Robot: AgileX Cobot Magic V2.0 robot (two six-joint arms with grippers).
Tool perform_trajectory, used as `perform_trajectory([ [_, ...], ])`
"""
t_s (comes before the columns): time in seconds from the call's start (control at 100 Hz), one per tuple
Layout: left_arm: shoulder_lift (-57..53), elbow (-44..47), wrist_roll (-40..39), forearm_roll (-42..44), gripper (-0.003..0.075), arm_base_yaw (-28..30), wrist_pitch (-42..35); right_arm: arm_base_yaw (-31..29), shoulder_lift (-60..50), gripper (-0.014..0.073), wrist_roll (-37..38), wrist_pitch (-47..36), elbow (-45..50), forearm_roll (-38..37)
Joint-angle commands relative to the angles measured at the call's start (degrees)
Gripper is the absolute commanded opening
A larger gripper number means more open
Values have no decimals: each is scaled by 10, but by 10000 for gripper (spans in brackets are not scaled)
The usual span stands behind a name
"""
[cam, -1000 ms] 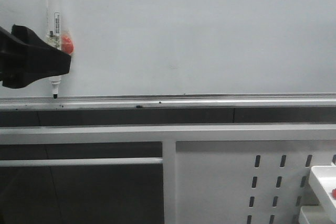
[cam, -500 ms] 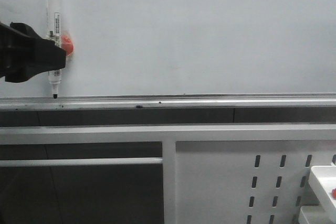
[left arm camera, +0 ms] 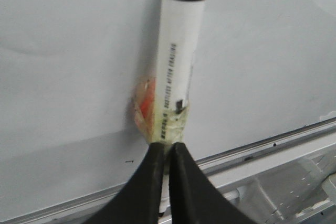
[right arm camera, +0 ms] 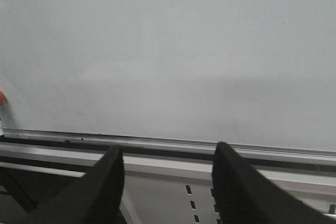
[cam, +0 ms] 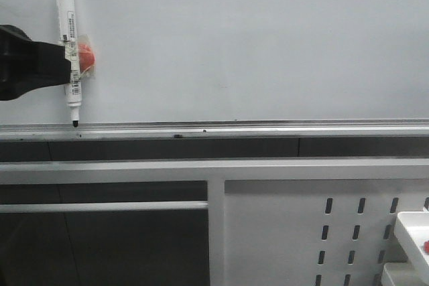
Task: Write number 1 on whiteboard
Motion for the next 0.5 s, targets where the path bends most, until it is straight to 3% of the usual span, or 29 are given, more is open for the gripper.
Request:
perform_trajectory([
  [0.0,-18,-15,-6,2,-20,-4,-49,-5,10,346,-5,-44,-21,3],
  [0.22,-18,-15,-6,2,-20,-4,9,-5,10,346,-5,-44,-21,3],
  [0.49,-18,-15,-6,2,7,-4,24,-5,10,346,-5,-44,-21,3],
])
